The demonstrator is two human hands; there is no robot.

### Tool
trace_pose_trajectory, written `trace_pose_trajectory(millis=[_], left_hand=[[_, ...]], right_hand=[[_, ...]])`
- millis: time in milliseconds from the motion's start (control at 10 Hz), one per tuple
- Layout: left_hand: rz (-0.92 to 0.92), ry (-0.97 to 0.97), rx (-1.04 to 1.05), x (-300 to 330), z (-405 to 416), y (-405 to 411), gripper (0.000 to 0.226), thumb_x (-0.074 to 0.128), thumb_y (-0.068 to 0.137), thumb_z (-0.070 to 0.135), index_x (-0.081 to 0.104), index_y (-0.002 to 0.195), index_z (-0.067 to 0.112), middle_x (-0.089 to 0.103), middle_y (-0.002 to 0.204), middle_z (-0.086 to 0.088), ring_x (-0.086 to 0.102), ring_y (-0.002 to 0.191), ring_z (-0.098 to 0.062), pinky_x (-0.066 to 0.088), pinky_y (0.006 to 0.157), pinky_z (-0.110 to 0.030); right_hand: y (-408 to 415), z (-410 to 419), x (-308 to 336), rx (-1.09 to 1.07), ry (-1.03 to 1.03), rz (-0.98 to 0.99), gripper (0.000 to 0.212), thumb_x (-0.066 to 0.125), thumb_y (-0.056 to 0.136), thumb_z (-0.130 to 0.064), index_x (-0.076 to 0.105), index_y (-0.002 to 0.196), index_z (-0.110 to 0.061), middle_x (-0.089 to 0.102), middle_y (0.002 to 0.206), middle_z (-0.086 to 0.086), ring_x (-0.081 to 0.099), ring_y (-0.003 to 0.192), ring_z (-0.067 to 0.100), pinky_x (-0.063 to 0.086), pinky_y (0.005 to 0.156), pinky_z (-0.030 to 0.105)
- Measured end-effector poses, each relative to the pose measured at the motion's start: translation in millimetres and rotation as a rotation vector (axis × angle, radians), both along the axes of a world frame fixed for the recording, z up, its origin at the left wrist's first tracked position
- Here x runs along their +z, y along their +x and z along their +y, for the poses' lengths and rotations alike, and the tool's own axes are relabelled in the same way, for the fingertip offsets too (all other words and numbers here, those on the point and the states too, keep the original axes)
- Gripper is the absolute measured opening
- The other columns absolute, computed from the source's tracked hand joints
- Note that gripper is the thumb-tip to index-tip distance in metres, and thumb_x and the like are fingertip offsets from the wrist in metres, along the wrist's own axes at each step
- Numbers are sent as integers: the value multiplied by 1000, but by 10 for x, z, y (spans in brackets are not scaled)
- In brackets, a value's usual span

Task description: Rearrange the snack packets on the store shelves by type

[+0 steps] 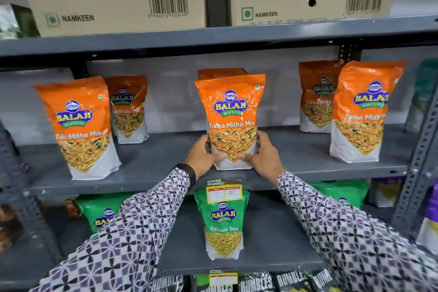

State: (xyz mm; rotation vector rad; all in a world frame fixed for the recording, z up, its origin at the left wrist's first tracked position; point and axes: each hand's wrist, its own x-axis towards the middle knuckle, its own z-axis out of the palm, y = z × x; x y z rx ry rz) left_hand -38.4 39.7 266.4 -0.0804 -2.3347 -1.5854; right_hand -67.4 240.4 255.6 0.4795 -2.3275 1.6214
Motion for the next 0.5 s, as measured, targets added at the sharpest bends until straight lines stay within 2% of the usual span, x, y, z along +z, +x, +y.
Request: trace_pose_trajectory(millis=[100,200,300,400,500], left_hand=[[1,-13,21,-25,-173,41,51,82,83,7,56,123,25,68,116,2,64,115,-23,52,101,-39],[11,-5,27,-45,-242,75,52,81,84,8,57,129,18,68,118,-2,65,114,-23,53,91,-31],[3,-1,39,-68,-242,67,53,79,86,8,57,134,14,68,122,-5,64,114,-24,51,90,-30],[-5,-44,54,-59,-220,102,53,79,87,10,57,135,16,70,128,-7,65,119,-25,51,95,-33],[18,-58,82,-18,-207,129,62,82,85,17,53,140,20,69,128,-3,64,125,-26,52,102,-38]], right_hand=[[41,-152,-11,7,13,11,82,87,78,-14,41,146,-13,64,138,10,61,126,26,48,102,34],[77,-224,-1,24,15,9,78,84,81,-10,40,146,-12,63,137,10,59,119,19,46,96,28],[72,-228,-15,31,20,1,76,82,83,-8,39,146,-12,63,137,10,56,116,16,43,93,25],[121,-217,3,26,33,-5,78,82,82,-10,38,147,-13,63,137,9,59,122,21,46,95,29],[141,-237,25,26,5,17,80,83,82,-12,38,148,-15,63,137,8,59,128,27,50,100,36]])
